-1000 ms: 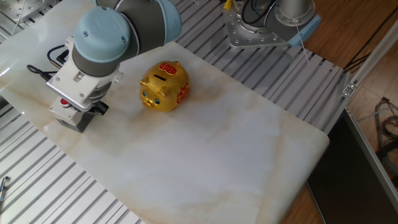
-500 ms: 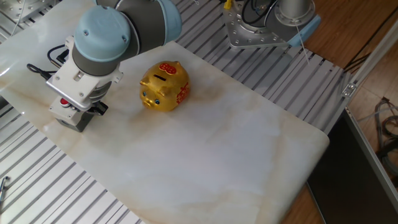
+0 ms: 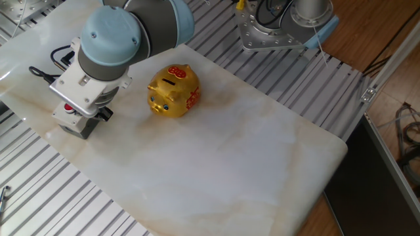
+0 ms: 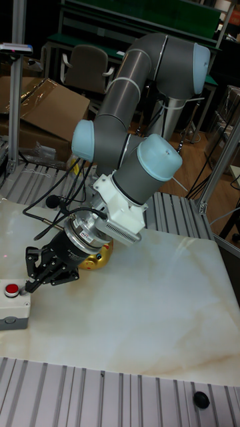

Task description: Drop coins into a piggy bank

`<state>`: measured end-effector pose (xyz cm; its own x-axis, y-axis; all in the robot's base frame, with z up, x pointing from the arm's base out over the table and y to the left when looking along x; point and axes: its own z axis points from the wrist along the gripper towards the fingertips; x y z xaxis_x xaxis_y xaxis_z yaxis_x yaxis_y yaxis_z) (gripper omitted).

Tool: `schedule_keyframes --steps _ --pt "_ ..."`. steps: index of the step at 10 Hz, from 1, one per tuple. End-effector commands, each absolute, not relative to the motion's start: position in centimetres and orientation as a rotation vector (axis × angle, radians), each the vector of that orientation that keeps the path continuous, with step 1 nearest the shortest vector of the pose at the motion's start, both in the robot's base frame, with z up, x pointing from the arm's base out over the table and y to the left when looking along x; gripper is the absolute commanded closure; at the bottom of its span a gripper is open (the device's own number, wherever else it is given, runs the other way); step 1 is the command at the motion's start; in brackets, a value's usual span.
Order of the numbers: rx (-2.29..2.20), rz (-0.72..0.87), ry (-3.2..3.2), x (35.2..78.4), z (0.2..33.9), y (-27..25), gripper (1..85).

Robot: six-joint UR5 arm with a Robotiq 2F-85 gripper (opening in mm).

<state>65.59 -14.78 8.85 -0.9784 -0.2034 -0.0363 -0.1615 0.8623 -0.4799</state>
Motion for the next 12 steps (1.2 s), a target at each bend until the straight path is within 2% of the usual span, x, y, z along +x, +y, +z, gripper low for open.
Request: schedule_keyframes --steps 1,5,12 --pt "-0.301 -0.731 2.944 65.9 9.4 -15.6 77.7" --pt "-0.317 -0.754 2.937 66.0 10.3 -16.8 84.3" --pt "-0.301 -0.708 2.929 66.3 10.4 -15.9 84.7"
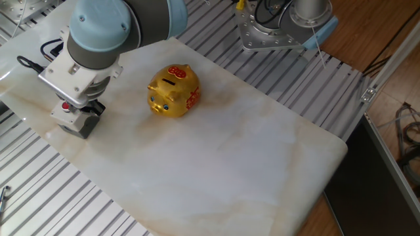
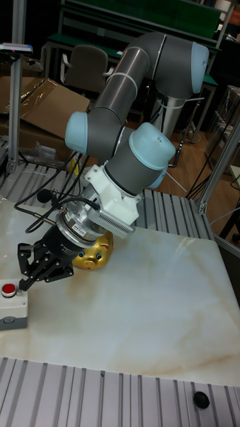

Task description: Drop coins into a piggy bank

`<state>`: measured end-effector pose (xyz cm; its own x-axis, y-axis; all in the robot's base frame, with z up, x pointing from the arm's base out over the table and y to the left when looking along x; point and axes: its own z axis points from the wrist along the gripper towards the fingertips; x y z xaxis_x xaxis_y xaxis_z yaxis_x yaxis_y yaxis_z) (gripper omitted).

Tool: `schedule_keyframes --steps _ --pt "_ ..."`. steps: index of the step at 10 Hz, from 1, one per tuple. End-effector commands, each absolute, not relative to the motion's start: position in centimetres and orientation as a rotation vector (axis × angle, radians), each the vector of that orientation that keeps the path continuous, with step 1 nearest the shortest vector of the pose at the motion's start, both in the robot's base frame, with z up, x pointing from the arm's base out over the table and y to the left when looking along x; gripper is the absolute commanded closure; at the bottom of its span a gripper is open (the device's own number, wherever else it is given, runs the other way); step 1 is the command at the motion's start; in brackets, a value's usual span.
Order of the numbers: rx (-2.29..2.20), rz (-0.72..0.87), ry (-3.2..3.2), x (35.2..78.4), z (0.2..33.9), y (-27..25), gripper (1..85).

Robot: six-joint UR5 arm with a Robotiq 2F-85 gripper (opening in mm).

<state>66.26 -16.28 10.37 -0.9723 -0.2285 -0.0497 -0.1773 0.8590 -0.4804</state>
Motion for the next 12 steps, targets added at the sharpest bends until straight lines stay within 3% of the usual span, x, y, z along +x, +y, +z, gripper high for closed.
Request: schedule_keyframes --steps 1,12 --pt "-0.290 -0.679 2.932 66.3 10.3 -15.4 84.7" --pt "-0.310 -0.559 2.960 64.0 12.8 -13.1 84.7"
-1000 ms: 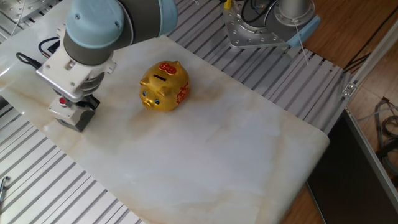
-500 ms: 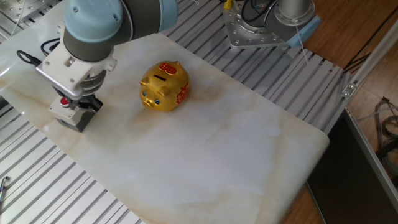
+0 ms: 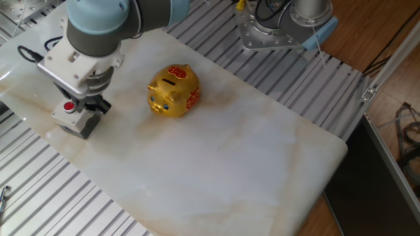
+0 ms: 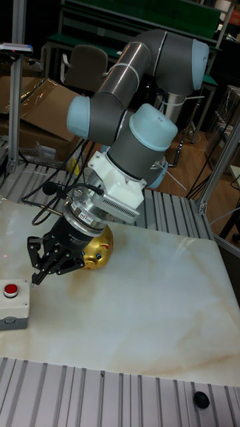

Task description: Drop coins into a piggy bank

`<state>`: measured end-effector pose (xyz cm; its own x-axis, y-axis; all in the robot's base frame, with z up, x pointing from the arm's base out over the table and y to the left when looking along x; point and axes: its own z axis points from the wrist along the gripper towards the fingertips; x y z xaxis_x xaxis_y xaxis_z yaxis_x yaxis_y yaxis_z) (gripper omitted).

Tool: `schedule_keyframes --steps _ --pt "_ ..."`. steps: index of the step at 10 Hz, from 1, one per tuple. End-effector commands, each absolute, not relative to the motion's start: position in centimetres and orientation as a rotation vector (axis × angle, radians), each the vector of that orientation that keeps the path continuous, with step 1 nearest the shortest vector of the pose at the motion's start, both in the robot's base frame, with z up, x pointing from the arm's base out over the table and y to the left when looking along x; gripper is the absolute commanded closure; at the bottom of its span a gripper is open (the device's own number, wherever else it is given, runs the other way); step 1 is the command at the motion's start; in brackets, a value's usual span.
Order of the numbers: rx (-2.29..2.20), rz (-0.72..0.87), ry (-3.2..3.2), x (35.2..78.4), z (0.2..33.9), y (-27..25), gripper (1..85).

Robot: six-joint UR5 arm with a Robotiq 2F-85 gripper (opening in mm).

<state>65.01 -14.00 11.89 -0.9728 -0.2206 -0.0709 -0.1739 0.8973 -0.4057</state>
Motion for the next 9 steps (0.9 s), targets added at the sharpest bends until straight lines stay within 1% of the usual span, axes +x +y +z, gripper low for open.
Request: schedule_keyframes --steps 1,3,5,8,9 --pt "-0.312 -0.534 2.968 63.4 13.1 -12.6 84.7" --pt "-0.305 -0.493 2.988 61.8 13.9 -11.9 84.7" --pt "-0.295 -0.414 3.019 59.8 14.7 -10.6 84.7" --pt "-0.331 -0.249 3.042 56.9 15.7 -7.6 84.7" --pt "-0.404 -0.250 3.059 55.6 16.1 -7.2 84.7"
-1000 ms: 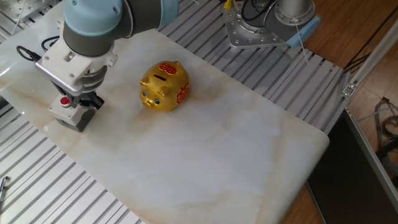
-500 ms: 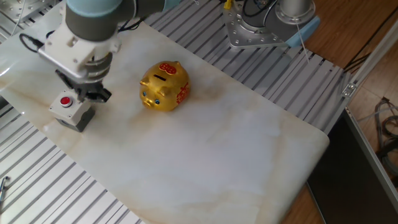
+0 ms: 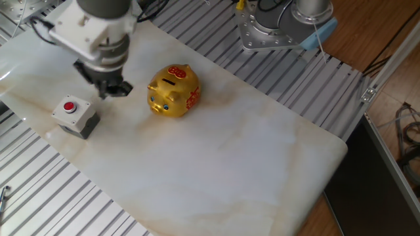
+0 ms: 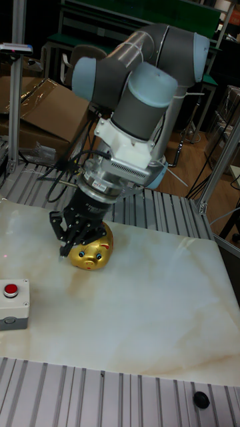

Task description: Drop coins into a piggy bank

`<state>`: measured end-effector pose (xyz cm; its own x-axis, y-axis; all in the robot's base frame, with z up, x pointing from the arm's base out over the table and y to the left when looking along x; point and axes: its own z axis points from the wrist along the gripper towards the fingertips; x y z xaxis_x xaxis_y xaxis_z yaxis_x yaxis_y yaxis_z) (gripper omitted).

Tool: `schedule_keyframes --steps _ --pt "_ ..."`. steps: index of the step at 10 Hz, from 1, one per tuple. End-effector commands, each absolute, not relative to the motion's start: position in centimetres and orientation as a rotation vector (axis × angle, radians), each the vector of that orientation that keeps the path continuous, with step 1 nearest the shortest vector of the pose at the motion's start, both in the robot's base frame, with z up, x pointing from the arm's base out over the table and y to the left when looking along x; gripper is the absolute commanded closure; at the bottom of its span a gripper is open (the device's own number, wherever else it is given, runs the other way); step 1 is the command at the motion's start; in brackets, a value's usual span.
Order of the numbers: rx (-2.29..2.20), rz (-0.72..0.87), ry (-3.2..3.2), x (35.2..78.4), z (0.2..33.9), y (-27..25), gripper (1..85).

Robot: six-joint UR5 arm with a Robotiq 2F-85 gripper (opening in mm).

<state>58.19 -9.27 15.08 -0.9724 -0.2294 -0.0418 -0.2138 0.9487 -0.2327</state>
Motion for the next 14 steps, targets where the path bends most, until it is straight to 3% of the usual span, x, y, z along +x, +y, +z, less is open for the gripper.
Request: schedule_keyframes --steps 1,6,9,14 --pt "-0.489 -0.244 3.070 54.4 16.3 -7.0 84.7" --pt "-1.033 -0.206 3.028 49.8 16.6 -5.4 84.7" --pt "-1.355 -0.218 2.874 50.0 16.3 -4.5 84.7" --pt "-1.508 -0.217 2.748 50.9 16.2 -3.7 84.7"
